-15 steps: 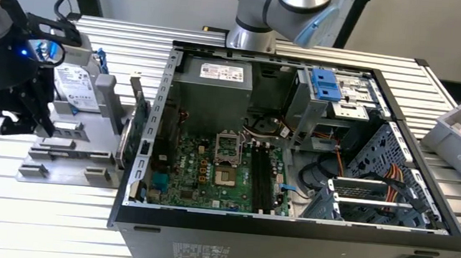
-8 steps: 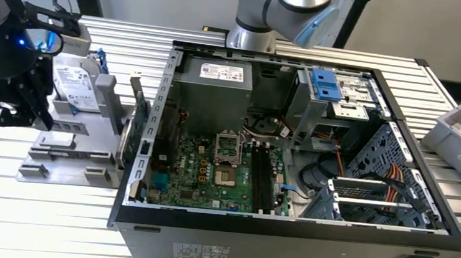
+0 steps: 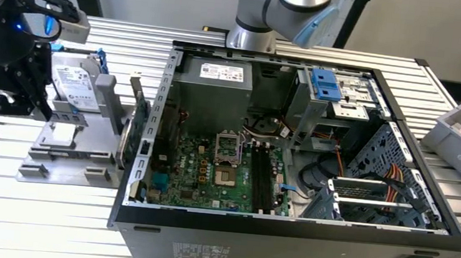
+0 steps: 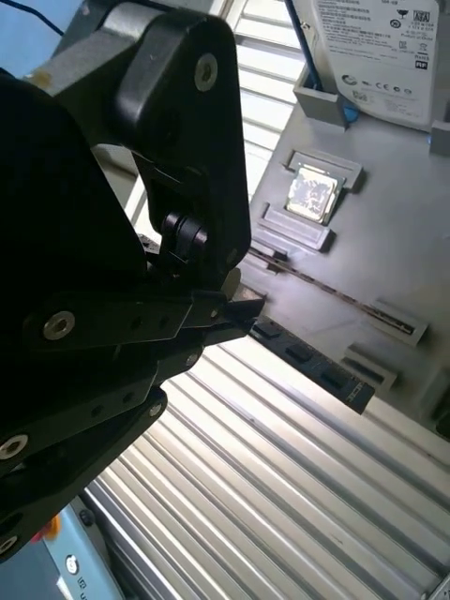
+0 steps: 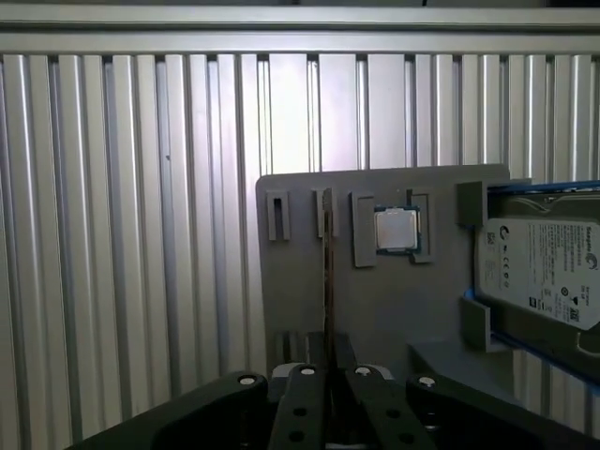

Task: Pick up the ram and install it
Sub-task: 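Pick up the ram and move it above insertion slot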

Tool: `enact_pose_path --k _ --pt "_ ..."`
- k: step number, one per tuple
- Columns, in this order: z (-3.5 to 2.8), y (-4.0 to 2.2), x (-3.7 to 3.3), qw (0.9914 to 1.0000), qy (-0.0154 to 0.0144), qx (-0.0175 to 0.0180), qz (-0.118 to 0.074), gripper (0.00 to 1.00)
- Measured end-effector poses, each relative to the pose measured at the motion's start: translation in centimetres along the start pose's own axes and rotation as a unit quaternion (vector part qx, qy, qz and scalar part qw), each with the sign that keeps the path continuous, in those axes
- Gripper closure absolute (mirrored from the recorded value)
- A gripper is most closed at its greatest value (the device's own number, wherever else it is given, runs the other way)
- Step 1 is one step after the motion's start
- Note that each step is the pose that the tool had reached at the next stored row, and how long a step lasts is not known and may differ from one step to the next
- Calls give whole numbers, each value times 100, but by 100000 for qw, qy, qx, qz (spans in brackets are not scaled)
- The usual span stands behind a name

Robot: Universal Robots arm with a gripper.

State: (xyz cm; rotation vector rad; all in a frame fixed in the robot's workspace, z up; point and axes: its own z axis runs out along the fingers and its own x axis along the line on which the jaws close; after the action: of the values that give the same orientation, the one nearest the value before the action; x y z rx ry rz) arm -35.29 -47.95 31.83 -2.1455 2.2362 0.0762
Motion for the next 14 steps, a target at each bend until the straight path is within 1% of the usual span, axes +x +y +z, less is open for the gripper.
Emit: enact_pose_path --k 6,12,14 --pt "-101 1 -37 100000 -31 35 -5 100" --pt "-102 2 -38 100000 -34 37 0 100" --pt "-115 2 -39 100000 -15 18 2 100"
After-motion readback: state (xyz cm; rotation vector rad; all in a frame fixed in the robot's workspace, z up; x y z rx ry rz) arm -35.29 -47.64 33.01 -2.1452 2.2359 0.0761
